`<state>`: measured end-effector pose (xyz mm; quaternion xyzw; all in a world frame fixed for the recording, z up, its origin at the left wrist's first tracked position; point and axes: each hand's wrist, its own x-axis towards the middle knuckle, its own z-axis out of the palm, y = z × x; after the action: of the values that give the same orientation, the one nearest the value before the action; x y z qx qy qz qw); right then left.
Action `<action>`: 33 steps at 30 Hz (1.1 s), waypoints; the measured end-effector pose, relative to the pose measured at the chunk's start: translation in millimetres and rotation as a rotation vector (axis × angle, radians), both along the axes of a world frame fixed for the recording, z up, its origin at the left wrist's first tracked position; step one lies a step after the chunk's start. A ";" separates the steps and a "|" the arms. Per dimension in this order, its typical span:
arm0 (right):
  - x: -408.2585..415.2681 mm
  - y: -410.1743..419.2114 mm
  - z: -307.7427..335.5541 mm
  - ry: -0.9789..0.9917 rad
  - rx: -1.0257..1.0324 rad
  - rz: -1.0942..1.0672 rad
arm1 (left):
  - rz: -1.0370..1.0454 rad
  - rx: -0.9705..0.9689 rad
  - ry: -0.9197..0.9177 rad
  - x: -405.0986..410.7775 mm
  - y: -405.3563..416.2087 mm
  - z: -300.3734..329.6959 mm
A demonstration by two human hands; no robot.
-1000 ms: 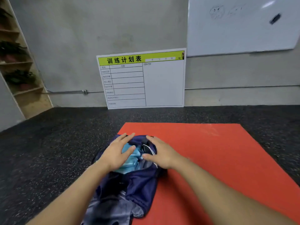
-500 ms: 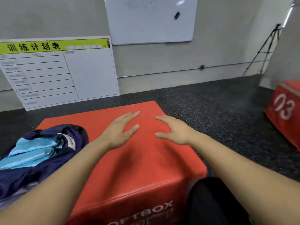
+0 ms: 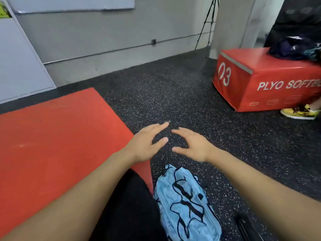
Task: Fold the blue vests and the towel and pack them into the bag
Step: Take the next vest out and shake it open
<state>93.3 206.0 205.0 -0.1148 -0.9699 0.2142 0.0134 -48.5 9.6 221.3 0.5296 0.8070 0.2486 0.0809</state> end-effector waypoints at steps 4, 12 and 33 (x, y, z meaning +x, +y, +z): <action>38.0 32.6 -51.9 -0.074 -0.026 -0.052 | -0.050 -0.133 -0.012 24.6 34.5 -36.5; 92.9 68.1 -168.4 -0.248 -0.127 -0.094 | -0.134 -0.336 0.050 15.4 103.4 -70.8; 196.7 68.4 -356.2 -0.611 -0.346 -0.185 | -0.325 -0.856 -0.099 97.5 173.6 -257.2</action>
<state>290.0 274.4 -151.2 -0.2615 -0.8641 0.3290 -0.2771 49.0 183.2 -36.0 0.5557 0.7388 -0.0979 0.3685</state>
